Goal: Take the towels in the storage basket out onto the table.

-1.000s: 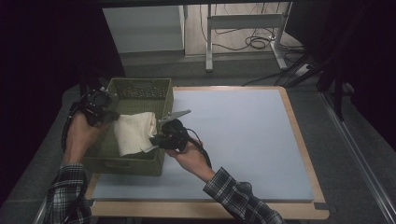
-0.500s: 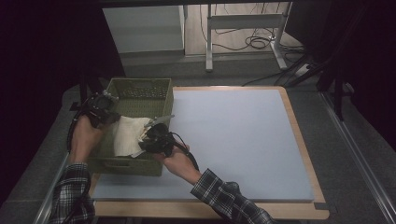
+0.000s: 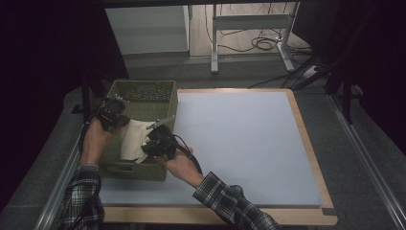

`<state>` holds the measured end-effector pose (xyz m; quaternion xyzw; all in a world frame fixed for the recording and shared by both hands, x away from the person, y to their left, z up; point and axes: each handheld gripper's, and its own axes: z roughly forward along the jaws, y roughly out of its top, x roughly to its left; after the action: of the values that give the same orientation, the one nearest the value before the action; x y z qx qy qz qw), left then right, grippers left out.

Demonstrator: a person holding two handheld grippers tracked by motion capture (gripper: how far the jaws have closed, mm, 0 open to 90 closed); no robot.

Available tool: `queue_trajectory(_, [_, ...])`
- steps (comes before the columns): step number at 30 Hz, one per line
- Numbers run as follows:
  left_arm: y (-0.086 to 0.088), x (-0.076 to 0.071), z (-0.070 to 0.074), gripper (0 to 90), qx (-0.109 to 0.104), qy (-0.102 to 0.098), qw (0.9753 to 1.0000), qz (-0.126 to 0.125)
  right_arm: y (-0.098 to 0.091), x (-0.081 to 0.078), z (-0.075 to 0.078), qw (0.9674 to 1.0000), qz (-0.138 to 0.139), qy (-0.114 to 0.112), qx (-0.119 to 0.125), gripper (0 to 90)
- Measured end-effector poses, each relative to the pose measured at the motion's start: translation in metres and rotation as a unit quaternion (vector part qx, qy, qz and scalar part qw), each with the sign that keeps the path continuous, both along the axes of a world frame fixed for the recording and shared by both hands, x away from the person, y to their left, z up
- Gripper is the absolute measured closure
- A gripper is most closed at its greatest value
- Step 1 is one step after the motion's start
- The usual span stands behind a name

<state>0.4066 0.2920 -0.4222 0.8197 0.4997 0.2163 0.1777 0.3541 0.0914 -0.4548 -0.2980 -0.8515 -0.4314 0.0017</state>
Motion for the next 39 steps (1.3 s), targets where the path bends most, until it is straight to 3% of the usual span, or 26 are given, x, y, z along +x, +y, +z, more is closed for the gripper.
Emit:
queue_trajectory(3, [-0.001, 0.001, -0.005, 65.5, -0.001, -0.006, 1.0, 0.002, 0.0, 0.0, 0.0, 1.0, 0.002, -0.005, 0.0, 65.7])
queue_trajectory(9, [-0.002, 0.003, -0.011, 57.9, -0.014, -0.001, 0.9999, 0.008, -0.005, 0.003, 0.005, 0.9998, 0.002, -0.021, 0.0, 61.0])
queue_trajectory(18, [-0.003, 0.002, -0.009, 40.9, -0.039, -0.009, 0.999, 0.02, -0.01, 0.003, 0.008, 0.9984, 0.016, -0.053, -0.015, 49.0])
queue_trajectory(29, [-0.007, 0.002, -0.009, 27.4, -0.073, -0.017, 0.9969, 0.025, -0.021, -0.001, 0.019, 0.9944, 0.034, -0.099, -0.019, 35.4])
queue_trajectory(32, [-0.009, 0.002, -0.009, 24.6, -0.085, -0.017, 0.996, 0.023, -0.025, -0.002, 0.021, 0.9939, 0.036, -0.102, -0.017, 33.2])
queue_trajectory(39, [-0.017, 0.002, -0.007, 19.7, -0.089, -0.013, 0.9959, 0.015, -0.035, -0.004, 0.021, 0.9924, 0.039, -0.116, -0.014, 29.9])
